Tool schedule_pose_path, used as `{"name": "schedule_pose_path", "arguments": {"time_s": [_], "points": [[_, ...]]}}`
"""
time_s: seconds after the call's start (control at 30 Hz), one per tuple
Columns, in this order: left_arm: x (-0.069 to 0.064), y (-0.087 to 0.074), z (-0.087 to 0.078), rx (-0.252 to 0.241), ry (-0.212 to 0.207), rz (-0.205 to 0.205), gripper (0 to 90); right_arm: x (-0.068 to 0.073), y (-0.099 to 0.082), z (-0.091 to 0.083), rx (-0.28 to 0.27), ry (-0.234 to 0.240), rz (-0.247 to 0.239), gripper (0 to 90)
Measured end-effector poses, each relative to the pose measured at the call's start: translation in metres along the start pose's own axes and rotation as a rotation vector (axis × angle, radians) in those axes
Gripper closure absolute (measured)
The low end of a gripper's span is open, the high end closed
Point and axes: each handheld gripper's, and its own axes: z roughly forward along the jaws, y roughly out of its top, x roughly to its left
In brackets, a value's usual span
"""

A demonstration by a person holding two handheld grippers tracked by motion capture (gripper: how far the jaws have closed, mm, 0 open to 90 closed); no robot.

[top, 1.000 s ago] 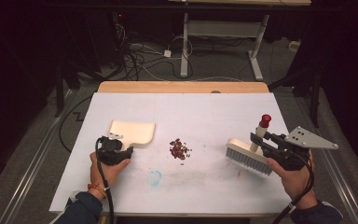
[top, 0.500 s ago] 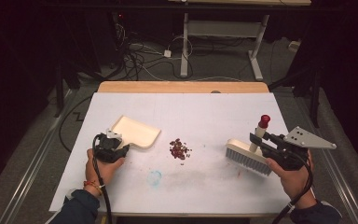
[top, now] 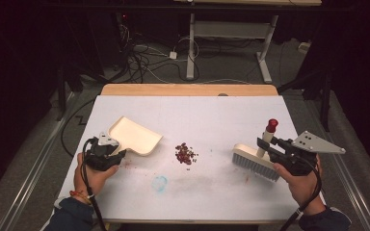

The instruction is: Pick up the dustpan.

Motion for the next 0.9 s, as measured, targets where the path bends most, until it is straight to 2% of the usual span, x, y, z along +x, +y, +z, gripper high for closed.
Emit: {"name": "schedule_pose_path", "arguments": {"time_s": [0.03,0.23,0.3,0.43,0.6,0.77,0.8,0.9], "points": [[0.000,0.000,0.000,0.000,0.000,0.000,64.6,0.000,0.000,0.000,0.002,0.000,0.000,70.4],[-0.014,-0.008,-0.019,0.016,-0.046,0.080,64.6,-0.001,-0.001,0.001,-0.005,0.002,0.008,70.4],[-0.017,-0.011,-0.021,0.018,-0.056,0.090,64.5,-0.002,-0.001,0.001,-0.013,0.001,0.016,70.4],[-0.023,-0.026,-0.025,0.035,-0.090,0.091,64.5,-0.006,-0.002,0.001,-0.019,0.009,0.035,70.4],[-0.025,-0.036,-0.025,0.053,-0.116,0.095,64.5,-0.006,0.000,-0.001,-0.032,0.011,0.037,70.4],[-0.028,-0.035,-0.028,0.044,-0.124,0.118,64.5,-0.007,0.001,0.001,-0.031,0.016,0.032,70.4],[-0.031,-0.035,-0.029,0.047,-0.127,0.137,64.5,-0.006,0.001,0.003,-0.019,0.017,0.023,70.4],[-0.033,-0.035,-0.029,0.049,-0.133,0.144,64.5,-0.005,0.001,0.006,-0.018,0.014,0.023,70.4]]}}
